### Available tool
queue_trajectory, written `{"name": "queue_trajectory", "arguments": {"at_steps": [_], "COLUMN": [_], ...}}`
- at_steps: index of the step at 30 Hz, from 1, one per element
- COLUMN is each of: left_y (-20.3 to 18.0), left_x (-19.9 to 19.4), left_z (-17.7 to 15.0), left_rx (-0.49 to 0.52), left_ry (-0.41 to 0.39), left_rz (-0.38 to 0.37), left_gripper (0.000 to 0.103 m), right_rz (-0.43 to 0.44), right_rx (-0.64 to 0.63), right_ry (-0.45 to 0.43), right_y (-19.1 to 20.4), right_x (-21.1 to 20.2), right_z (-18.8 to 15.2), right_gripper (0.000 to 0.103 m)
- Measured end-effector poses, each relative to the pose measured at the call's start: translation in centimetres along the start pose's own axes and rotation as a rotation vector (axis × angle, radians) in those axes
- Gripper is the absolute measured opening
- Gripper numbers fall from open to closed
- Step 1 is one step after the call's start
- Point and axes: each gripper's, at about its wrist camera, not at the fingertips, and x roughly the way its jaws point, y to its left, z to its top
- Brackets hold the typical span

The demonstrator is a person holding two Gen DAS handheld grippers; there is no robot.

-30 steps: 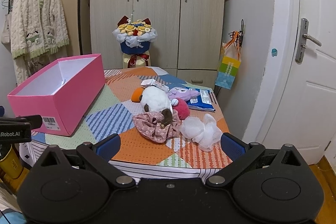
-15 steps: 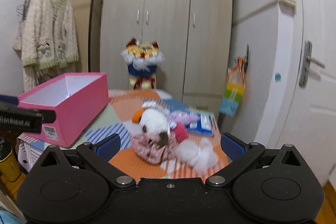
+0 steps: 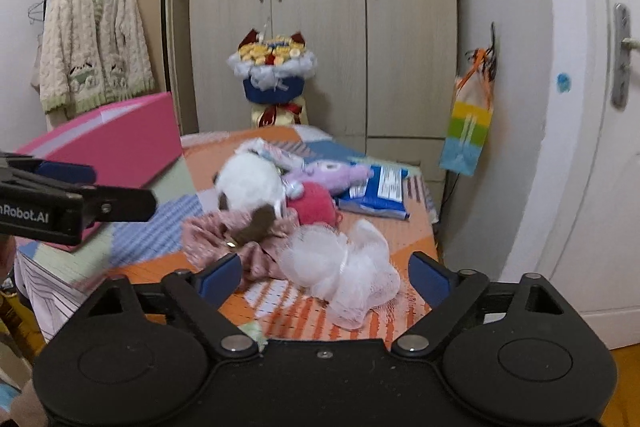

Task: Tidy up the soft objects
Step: 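Grasp the pink floral scrunchie with left tool while right tool grasps white mesh puff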

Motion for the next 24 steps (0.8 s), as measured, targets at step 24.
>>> {"name": "queue_trajectory", "arguments": {"at_steps": [24], "left_y": [-1.1], "left_x": [9.5], "left_z": [-1.8], "left_rx": [0.129], "left_ry": [0.137], "left_rz": [-0.097], "left_gripper": [0.097], "right_rz": [0.220], "right_rx": [-0.025], "right_ry": [0.086], "right_y": [-5.2], "right_x": [6.9], "right_z": [-0.6], "right_gripper": [0.059]}}
